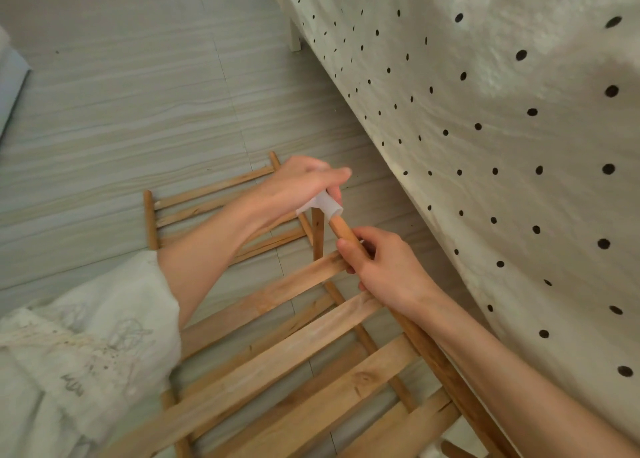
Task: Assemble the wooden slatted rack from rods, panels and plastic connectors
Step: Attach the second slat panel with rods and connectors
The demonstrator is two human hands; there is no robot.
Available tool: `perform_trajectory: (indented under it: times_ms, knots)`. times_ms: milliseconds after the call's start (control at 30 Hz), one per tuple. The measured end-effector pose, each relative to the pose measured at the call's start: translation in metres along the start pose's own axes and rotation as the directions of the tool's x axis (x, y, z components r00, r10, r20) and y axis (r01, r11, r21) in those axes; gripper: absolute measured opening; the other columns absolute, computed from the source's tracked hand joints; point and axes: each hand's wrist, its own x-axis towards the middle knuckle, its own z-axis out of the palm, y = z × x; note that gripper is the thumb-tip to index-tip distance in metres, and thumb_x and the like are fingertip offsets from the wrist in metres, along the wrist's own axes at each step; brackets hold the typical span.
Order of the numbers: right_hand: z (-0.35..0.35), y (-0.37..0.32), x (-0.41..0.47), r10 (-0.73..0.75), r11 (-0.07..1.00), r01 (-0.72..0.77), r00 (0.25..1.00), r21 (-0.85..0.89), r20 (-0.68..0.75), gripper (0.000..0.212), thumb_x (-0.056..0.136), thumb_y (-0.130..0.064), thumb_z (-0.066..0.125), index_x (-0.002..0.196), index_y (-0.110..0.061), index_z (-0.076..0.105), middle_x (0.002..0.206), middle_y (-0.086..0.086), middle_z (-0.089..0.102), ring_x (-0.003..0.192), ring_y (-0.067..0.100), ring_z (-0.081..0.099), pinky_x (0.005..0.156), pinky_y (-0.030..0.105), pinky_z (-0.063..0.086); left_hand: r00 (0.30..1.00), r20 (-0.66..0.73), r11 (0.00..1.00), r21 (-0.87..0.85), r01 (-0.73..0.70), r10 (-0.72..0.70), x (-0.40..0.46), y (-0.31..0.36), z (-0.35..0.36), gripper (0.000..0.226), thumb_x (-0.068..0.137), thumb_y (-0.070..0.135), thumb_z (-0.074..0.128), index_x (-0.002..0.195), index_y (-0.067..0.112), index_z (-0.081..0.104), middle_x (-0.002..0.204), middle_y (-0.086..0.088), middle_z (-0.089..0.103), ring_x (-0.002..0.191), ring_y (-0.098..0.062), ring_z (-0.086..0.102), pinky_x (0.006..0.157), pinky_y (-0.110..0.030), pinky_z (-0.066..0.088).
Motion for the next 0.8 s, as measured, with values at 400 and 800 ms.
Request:
perform_trajectory:
  times_ms: [400, 800]
  knots:
    - [-0.002, -0.003, -0.002, -0.004, 1.0, 0.004, 1.0, 0.006, -0.013, 0.017, 0.096, -0.033, 0.048, 0.088, -0.023, 0.06, 0.082, 0.007, 0.065, 0.07, 0.021, 0.061, 0.072, 0.04, 0.053, 0.981, -0.134, 0.987, 0.1, -0.125, 0.138, 0.011, 0.003, 0.019, 0.029, 0.095, 0.038, 0.05, 0.071, 0.029, 0.063, 0.044, 0.007, 0.058, 0.045, 0.001, 0.051, 0.064, -0.026, 0.043]
    - [0.001, 0.0, 0.0, 0.024, 1.0, -0.024, 1.0, 0.001, 0.005, 0.018, 0.096, -0.032, 0.047, 0.092, -0.02, 0.06, 0.081, 0.004, 0.063, 0.072, 0.019, 0.059, 0.074, 0.04, 0.053, 0.994, -0.071, 0.98, 0.186, -0.071, 0.086, 0.005, 0.009, 0.015, 0.019, 0.087, 0.04, 0.062, 0.101, 0.026, 0.061, 0.067, 0.005, 0.067, 0.061, -0.002, 0.057, 0.068, -0.028, 0.044]
